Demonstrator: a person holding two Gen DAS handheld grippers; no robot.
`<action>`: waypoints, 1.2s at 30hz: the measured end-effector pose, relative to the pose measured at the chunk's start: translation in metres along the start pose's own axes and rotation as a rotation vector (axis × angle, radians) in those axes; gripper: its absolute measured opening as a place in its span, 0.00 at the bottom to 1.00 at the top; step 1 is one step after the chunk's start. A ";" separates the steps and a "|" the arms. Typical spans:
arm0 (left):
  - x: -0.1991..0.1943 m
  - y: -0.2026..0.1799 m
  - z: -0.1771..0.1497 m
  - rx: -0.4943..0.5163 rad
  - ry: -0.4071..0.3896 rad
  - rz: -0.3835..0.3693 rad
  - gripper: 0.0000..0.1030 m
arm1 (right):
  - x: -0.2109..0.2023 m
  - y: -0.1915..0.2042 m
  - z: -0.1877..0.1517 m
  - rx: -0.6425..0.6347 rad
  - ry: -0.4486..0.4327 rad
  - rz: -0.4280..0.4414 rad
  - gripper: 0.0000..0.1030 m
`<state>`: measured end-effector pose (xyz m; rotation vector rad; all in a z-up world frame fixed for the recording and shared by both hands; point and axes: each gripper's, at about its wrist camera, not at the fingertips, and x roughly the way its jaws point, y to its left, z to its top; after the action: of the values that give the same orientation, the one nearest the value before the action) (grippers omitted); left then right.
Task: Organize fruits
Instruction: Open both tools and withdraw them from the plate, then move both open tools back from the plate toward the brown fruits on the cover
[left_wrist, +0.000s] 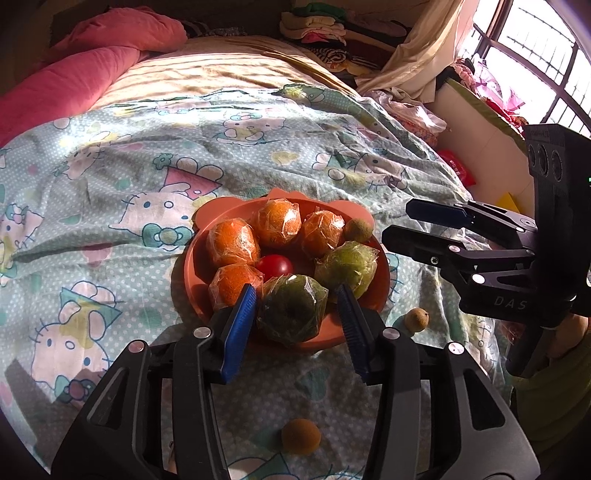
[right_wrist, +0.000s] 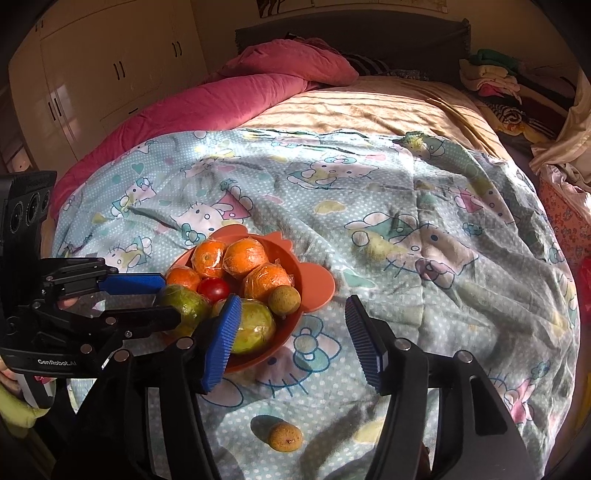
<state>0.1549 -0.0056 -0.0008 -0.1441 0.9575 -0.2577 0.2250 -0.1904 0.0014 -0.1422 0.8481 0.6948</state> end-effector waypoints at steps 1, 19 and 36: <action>-0.001 0.000 0.000 0.001 -0.001 -0.001 0.37 | -0.001 0.000 0.000 0.000 -0.001 -0.001 0.58; -0.013 -0.004 -0.001 -0.001 -0.021 0.014 0.53 | -0.013 0.003 -0.001 0.000 -0.030 -0.020 0.77; -0.032 -0.003 0.000 -0.006 -0.062 0.040 0.76 | -0.038 0.001 -0.003 0.011 -0.077 -0.045 0.87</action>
<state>0.1369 0.0003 0.0253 -0.1373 0.8990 -0.2129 0.2054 -0.2102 0.0272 -0.1233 0.7731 0.6494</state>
